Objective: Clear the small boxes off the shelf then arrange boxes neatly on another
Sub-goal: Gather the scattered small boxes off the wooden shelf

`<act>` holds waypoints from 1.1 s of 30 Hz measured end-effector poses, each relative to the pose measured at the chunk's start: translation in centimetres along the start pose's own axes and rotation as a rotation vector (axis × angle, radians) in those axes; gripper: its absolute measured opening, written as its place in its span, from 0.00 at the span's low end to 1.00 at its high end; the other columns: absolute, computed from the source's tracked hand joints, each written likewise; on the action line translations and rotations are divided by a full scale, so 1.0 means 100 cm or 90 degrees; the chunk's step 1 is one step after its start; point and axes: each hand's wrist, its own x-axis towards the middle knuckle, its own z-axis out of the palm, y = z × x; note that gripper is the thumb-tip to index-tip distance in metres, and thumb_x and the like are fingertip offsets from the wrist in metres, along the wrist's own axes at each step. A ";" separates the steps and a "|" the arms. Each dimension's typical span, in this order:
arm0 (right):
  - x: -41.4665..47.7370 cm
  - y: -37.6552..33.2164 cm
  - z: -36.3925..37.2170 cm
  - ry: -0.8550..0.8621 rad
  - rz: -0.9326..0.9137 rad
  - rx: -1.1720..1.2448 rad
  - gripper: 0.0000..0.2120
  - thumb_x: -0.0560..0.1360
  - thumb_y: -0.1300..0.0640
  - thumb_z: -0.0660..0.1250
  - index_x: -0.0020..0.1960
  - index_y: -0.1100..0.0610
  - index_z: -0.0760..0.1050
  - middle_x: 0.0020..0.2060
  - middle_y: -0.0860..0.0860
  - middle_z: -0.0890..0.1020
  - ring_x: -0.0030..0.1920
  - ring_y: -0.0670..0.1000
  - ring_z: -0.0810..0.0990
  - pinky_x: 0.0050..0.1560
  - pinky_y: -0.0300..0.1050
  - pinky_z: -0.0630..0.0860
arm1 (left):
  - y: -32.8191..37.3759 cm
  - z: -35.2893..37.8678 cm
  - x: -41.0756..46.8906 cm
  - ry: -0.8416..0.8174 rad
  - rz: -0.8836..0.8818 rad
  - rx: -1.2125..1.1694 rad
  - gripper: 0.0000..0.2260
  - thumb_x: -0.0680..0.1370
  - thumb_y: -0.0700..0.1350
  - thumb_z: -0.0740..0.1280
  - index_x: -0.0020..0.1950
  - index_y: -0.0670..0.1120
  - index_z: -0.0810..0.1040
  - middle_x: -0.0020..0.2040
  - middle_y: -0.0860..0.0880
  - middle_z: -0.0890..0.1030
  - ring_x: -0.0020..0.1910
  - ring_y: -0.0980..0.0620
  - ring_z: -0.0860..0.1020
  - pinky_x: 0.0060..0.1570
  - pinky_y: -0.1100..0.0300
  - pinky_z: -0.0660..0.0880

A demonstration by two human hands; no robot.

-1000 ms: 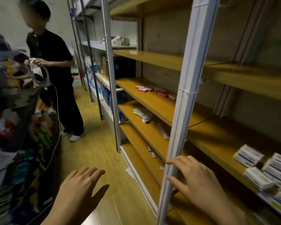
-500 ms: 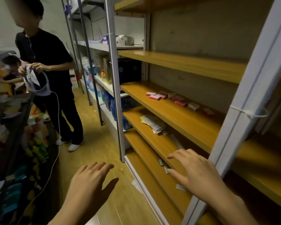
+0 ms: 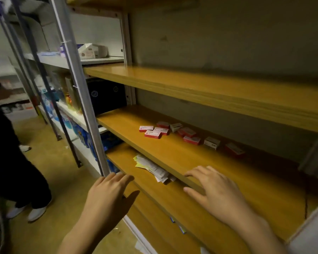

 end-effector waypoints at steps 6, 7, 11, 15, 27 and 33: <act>0.039 0.025 0.012 0.022 0.108 -0.017 0.17 0.73 0.40 0.59 0.61 0.37 0.64 0.55 0.33 0.69 0.53 0.35 0.66 0.49 0.33 0.63 | -0.023 0.033 0.080 -0.021 0.098 -0.032 0.19 0.75 0.62 0.57 0.64 0.58 0.68 0.60 0.60 0.74 0.58 0.59 0.71 0.56 0.64 0.68; 0.045 0.028 0.016 0.027 0.128 -0.024 0.17 0.73 0.40 0.59 0.61 0.37 0.64 0.55 0.33 0.69 0.53 0.35 0.66 0.49 0.33 0.63 | -0.026 0.038 0.093 -0.021 0.113 -0.043 0.19 0.75 0.61 0.57 0.64 0.58 0.69 0.60 0.60 0.75 0.58 0.59 0.72 0.55 0.64 0.68; 0.075 0.042 0.034 0.041 0.223 -0.045 0.16 0.73 0.40 0.59 0.61 0.38 0.65 0.57 0.35 0.70 0.59 0.39 0.67 0.52 0.37 0.65 | -0.039 0.063 0.142 -0.044 0.184 -0.086 0.19 0.75 0.62 0.59 0.63 0.57 0.70 0.58 0.60 0.76 0.57 0.58 0.73 0.53 0.63 0.68; 0.117 0.057 0.048 0.025 0.334 -0.040 0.18 0.75 0.44 0.60 0.64 0.42 0.65 0.63 0.41 0.70 0.61 0.44 0.69 0.58 0.45 0.69 | -0.054 0.084 0.183 -0.075 0.266 -0.126 0.19 0.75 0.63 0.55 0.63 0.59 0.68 0.58 0.62 0.74 0.56 0.60 0.71 0.53 0.65 0.67; 0.201 0.105 0.091 -0.087 0.526 -0.066 0.27 0.78 0.50 0.57 0.73 0.52 0.51 0.70 0.54 0.63 0.68 0.56 0.63 0.65 0.50 0.64 | -0.075 0.125 0.253 -0.126 0.385 -0.198 0.20 0.75 0.63 0.56 0.65 0.58 0.67 0.62 0.59 0.72 0.61 0.59 0.69 0.58 0.64 0.66; 0.207 0.102 0.093 -0.073 0.538 -0.108 0.23 0.77 0.48 0.57 0.70 0.52 0.59 0.71 0.54 0.62 0.67 0.56 0.65 0.62 0.49 0.67 | -0.073 0.135 0.281 -0.110 0.401 -0.215 0.19 0.75 0.61 0.57 0.64 0.57 0.69 0.61 0.57 0.74 0.60 0.57 0.70 0.57 0.63 0.67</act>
